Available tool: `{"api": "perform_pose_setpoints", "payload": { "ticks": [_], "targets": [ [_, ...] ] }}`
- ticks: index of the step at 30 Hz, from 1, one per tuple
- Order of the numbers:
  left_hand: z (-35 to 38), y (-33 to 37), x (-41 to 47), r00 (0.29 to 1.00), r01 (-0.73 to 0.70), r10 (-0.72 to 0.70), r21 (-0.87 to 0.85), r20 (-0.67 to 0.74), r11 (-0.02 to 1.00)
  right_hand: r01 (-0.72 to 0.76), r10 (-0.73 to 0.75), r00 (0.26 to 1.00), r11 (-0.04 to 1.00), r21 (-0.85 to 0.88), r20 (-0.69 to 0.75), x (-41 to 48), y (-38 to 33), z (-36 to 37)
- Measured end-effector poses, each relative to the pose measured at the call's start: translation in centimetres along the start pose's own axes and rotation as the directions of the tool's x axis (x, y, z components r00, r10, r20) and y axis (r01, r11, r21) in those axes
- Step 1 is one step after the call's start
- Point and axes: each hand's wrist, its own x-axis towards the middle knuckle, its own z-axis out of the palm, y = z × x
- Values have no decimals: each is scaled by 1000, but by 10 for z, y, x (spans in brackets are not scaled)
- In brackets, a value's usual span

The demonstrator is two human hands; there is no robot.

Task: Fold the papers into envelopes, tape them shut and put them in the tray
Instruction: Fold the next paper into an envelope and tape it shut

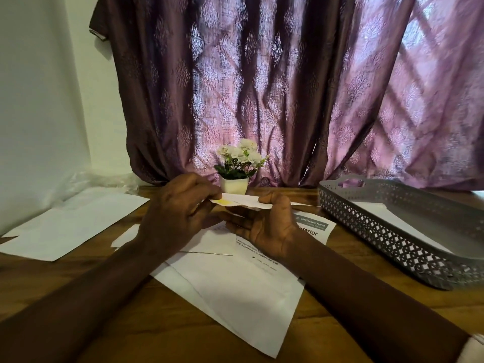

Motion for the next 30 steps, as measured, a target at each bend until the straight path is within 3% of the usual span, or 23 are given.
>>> {"api": "perform_pose_setpoints", "payload": {
  "ticks": [7, 19, 27, 30],
  "targets": [
    [4, 1, -1, 989, -80, 73, 51, 130, 995, 21, -20, 999, 999, -24, 31, 0, 0, -1],
    [10, 5, -5, 972, -166, 159, 26, 175, 986, 19, -20, 998, 1000, 9, 58, 2, 1, -4],
    [20, 3, -11, 974, -134, 136, -24, 181, 991, 18, -27, 996, 994, 106, 88, -3, -2, 0],
    [21, 5, -11, 966, -178, 164, 52, 202, 983, 30, -36, 997, 996, 80, 66, -5, -2, 2]
  ]
}}
